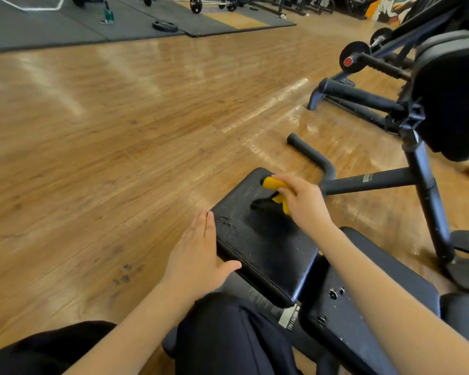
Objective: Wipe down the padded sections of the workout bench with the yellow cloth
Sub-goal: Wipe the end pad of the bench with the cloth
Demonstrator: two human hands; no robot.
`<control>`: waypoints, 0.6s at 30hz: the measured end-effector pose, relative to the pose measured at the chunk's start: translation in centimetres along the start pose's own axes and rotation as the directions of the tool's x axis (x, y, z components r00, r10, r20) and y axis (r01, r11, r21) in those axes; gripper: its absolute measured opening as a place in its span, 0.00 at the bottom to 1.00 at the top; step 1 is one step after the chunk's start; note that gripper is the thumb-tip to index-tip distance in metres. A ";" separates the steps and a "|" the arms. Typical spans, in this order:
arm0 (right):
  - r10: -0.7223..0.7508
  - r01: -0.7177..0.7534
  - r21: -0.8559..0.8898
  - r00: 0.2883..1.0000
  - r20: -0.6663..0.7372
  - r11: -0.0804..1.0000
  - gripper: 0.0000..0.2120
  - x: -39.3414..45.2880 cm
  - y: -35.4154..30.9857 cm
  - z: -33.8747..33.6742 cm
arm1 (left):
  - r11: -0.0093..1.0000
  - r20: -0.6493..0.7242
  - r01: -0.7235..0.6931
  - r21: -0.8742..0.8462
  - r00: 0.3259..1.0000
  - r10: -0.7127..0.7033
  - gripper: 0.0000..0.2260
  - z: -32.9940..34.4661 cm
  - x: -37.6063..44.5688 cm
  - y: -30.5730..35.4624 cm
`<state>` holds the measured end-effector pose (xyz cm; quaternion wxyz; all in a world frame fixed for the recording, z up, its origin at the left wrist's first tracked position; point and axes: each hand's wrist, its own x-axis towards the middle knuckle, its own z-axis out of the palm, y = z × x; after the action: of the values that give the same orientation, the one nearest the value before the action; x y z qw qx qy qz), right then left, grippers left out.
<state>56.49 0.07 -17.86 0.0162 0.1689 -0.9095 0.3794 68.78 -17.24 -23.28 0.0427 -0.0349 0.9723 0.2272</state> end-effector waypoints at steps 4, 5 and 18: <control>0.086 -0.054 -0.274 0.991 0.105 0.960 0.18 4.8 2.3 1.8 | 1.000 -0.028 0.030 0.003 0.999 -0.030 0.47 0.3 0.1 0.1; 0.107 -0.066 -0.321 0.988 0.112 0.945 0.19 5.2 2.7 2.4 | 0.999 -0.029 0.032 0.008 0.999 -0.032 0.47 0.4 0.2 0.1; -0.337 0.413 -0.084 0.830 0.444 0.907 0.19 -6.1 -0.6 4.6 | 0.986 -0.005 0.122 -0.112 0.992 -0.124 0.55 0.9 0.2 -0.7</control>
<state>62.85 -1.69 -21.69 -0.0903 0.4202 -0.8701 0.2412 68.70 -17.44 -24.38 0.0486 -0.0987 0.9542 0.2780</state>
